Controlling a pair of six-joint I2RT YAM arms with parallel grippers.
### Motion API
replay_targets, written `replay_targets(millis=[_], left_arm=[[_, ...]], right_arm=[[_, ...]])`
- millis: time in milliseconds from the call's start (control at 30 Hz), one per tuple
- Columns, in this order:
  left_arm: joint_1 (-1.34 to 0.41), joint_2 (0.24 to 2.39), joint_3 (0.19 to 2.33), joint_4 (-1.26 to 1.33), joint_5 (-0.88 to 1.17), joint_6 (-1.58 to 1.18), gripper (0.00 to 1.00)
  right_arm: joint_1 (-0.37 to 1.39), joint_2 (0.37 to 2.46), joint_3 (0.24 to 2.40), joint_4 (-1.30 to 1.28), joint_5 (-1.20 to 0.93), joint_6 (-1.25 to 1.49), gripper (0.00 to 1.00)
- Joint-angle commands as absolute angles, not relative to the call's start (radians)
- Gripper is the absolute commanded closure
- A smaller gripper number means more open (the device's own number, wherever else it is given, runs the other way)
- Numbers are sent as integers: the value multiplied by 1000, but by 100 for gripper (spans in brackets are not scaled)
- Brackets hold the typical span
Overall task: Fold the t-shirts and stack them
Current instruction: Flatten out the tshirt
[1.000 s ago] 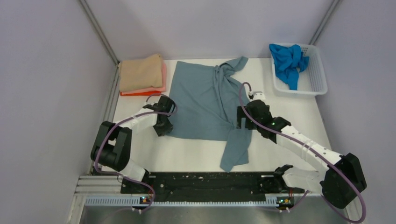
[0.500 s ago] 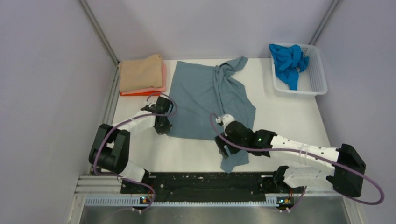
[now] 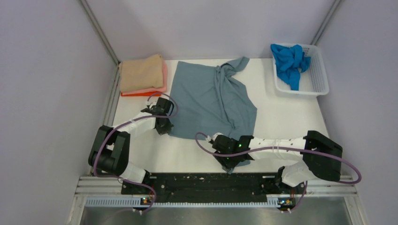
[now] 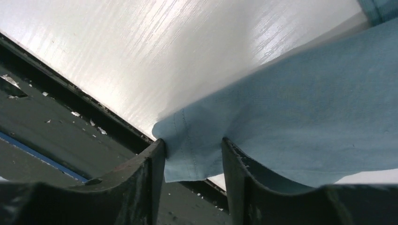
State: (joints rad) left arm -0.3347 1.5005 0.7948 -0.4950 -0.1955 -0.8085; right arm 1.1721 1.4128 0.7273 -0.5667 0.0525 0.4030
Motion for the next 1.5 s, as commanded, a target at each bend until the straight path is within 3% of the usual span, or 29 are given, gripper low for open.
replay_targets(millis=[0,133,233,333,600,767,1100,1467], left_arm=[[-333,1489,771,-484,-225,-818,100],[-331,1470,768,-499,-264,-825,100],[-331,1456,759,-500,-272,-823,100],[-331,1441,748,-496,-291,-827,100],[-327,1426,754,-515,-311,-835,100],[-325,1393,746,-509,-302,-840,100],[-324,1264,714,-520,-313,-841,100],[-325,921,923,-399,-269,-712,100]], right_arm=[[1188,1465,724,-552,132,468,59],[1187,1432,743,-590,239,519,93],[1185,1327,785,-634,335,546,99],[1095,1202,802,-673,434,566,99],[642,904,705,-766,606,647,97],[429,788,597,-687,448,637,100],[364,855,602,-569,459,641,100],[364,631,867,-380,535,539,100]])
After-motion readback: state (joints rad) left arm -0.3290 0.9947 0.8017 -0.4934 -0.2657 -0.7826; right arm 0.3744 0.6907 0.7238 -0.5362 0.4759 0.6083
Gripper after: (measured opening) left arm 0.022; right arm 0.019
